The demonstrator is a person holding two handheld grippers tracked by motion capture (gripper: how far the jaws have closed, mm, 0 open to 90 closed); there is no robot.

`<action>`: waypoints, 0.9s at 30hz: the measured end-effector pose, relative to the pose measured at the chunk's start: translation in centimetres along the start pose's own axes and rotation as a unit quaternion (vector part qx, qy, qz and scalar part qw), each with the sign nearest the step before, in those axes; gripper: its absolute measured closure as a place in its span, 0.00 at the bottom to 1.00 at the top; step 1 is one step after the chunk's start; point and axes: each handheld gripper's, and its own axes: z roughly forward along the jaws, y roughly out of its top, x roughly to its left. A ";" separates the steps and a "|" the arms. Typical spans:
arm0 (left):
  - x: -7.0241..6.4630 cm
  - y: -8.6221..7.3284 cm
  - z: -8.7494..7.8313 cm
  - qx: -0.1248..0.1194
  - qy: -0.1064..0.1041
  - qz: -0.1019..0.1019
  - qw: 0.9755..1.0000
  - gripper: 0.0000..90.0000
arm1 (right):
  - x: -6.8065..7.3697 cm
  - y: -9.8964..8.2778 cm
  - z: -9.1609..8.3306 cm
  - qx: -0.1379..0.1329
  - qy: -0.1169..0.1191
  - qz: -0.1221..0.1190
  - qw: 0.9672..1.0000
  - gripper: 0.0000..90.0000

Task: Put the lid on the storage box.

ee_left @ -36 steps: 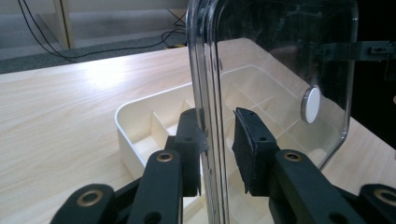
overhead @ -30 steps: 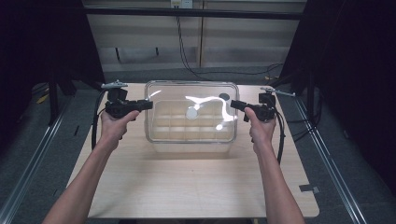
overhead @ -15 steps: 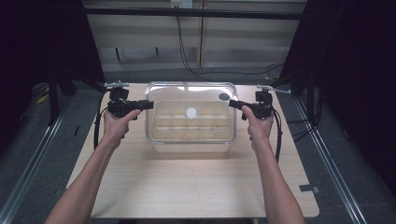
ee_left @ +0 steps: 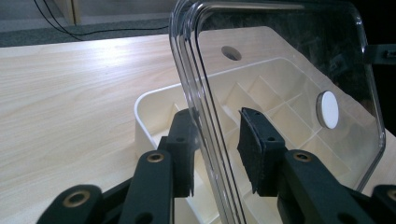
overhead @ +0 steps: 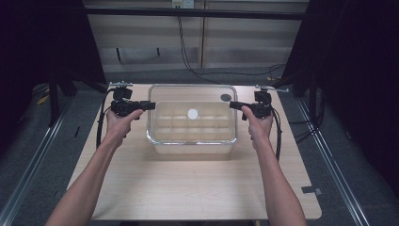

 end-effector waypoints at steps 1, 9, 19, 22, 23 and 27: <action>0.1 0.0 0.1 0.002 0.000 -0.001 1.000 0.75 | -0.1 0.0 0.1 0.001 -0.001 0.001 1.000 0.74; 1.0 -0.3 0.9 0.010 -0.007 -0.016 1.000 0.74 | -0.6 -0.2 1.1 0.015 -0.013 0.001 1.000 0.72; 1.4 -0.3 1.6 0.027 -0.007 -0.018 0.999 0.72 | -0.8 -0.1 1.8 0.028 -0.025 -0.004 0.999 0.70; 1.6 -0.3 1.9 0.032 -0.007 -0.022 0.999 0.71 | -0.8 -0.1 2.0 0.032 -0.029 -0.003 0.999 0.69; 1.8 -0.4 2.0 0.032 -0.008 -0.025 0.999 0.71 | -0.9 -0.2 2.2 0.034 -0.029 -0.003 0.999 0.69; 2.0 -0.5 2.3 0.036 -0.007 -0.027 0.999 0.71 | -1.0 -0.2 2.4 0.038 -0.034 -0.001 0.999 0.68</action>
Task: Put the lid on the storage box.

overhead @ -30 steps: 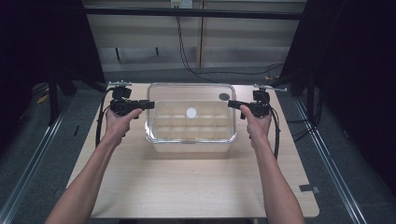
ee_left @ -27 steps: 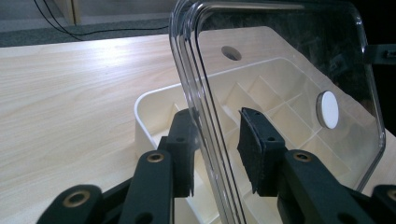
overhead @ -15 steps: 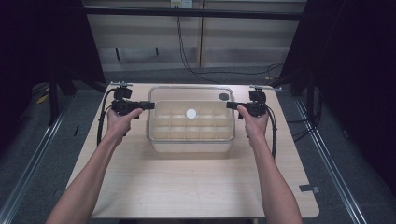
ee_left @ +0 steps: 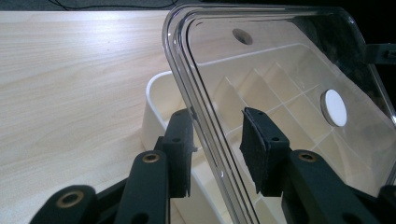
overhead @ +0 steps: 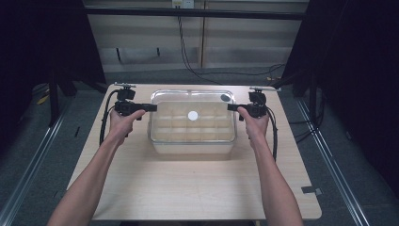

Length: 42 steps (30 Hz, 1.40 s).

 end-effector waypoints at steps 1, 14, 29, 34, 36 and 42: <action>0.0 0.0 0.1 0.001 -0.001 -0.003 1.000 0.71 | 0.0 0.0 0.1 0.003 0.000 -0.001 1.000 0.68; 0.6 -0.6 1.0 0.017 0.003 -0.007 1.000 0.67 | -0.3 -0.5 1.4 0.016 -0.016 0.005 1.000 0.65; 0.8 -1.0 1.8 0.035 0.009 -0.013 0.999 0.63 | -0.4 -1.0 2.3 0.029 -0.042 0.000 0.999 0.61; 0.9 -1.2 2.2 0.040 0.007 -0.023 0.999 0.61 | -0.3 -1.3 2.8 0.033 -0.049 -0.001 0.998 0.58; 1.0 -1.3 2.3 0.045 0.006 -0.024 0.999 0.59 | -0.2 -1.4 2.9 0.034 -0.053 0.000 0.998 0.56; 1.1 -1.8 2.4 0.031 0.010 -0.026 0.999 0.57 | -0.1 -1.4 3.0 0.033 -0.056 -0.011 0.998 0.54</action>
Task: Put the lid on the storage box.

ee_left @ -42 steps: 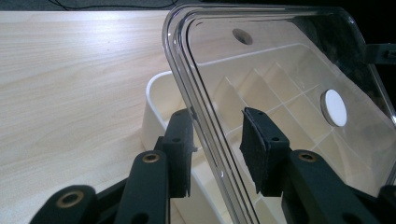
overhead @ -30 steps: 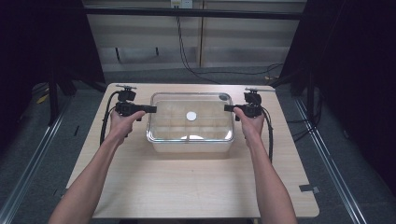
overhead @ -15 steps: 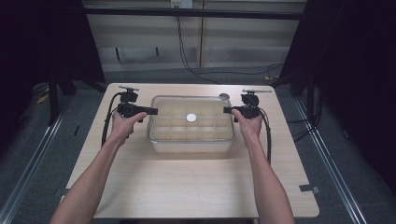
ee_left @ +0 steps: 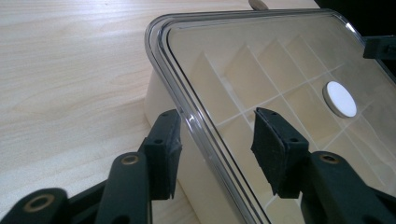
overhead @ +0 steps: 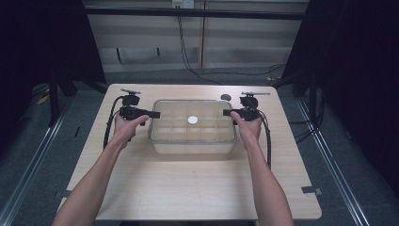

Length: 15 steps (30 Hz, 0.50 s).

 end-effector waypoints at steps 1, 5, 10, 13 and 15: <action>-0.1 0.0 0.0 0.000 0.006 0.002 1.000 0.58 | 0.0 0.0 0.0 -0.001 0.000 0.000 1.000 0.54; -0.4 0.0 -0.4 0.003 0.013 0.019 1.000 0.61 | 0.2 0.0 0.0 -0.005 -0.015 -0.011 1.000 0.54; -0.5 0.0 -0.5 0.005 0.015 0.026 1.000 0.63 | 0.3 -0.1 -0.3 0.000 -0.020 -0.018 1.000 0.55; -0.8 -0.1 -0.7 0.009 0.018 0.033 0.999 0.64 | 0.4 -0.1 -0.4 -0.004 -0.024 -0.026 0.999 0.58; -0.9 -0.3 -0.8 0.013 0.016 0.032 0.999 0.59 | 0.1 -0.2 -0.6 -0.011 -0.022 -0.026 0.999 0.62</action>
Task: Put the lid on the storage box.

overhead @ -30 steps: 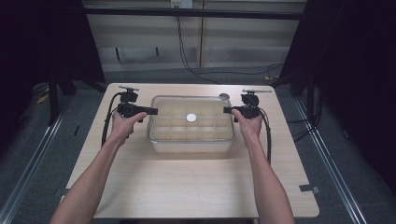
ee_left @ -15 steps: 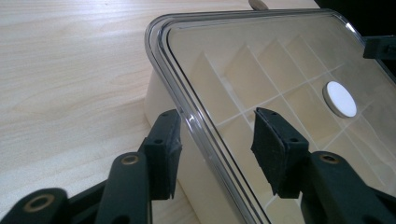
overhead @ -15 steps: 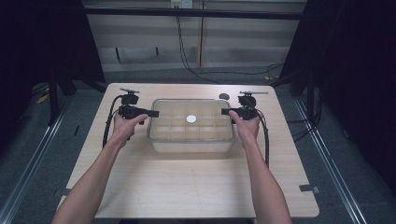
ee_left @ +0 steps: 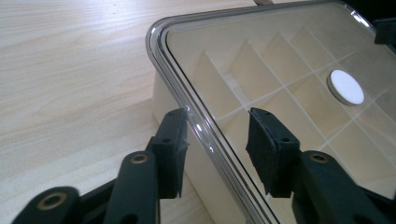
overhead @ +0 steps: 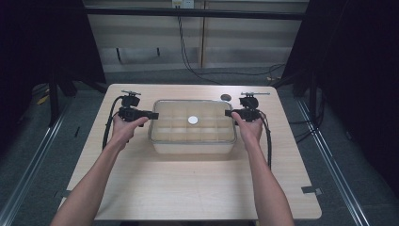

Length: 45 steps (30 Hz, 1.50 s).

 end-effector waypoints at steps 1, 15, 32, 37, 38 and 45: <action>-0.1 -0.3 -0.1 -0.007 -0.015 -0.017 1.000 0.55 | -0.3 -0.1 -0.3 -0.008 0.022 0.017 1.000 0.57; -1.5 -1.3 -2.8 -0.026 0.000 0.021 0.999 0.42 | 0.5 -0.7 -3.1 -0.020 0.047 -0.008 0.999 0.40; -2.8 -4.2 -6.3 -0.047 -0.004 0.059 0.997 0.39 | 1.6 -3.2 -7.6 -0.046 0.084 -0.050 0.994 0.36; -2.7 -5.2 -7.0 -0.049 -0.003 0.066 0.997 0.39 | 1.6 -3.9 -8.7 -0.058 0.090 -0.046 0.993 0.36; -2.7 -5.5 -7.2 -0.052 -0.003 0.064 0.997 0.39 | 1.5 -4.5 -9.2 -0.064 0.095 -0.045 0.992 0.36; -3.1 -7.3 -8.4 -0.050 -0.003 0.073 0.996 0.35 | 2.2 -6.5 -10.5 -0.057 0.096 -0.062 0.992 0.36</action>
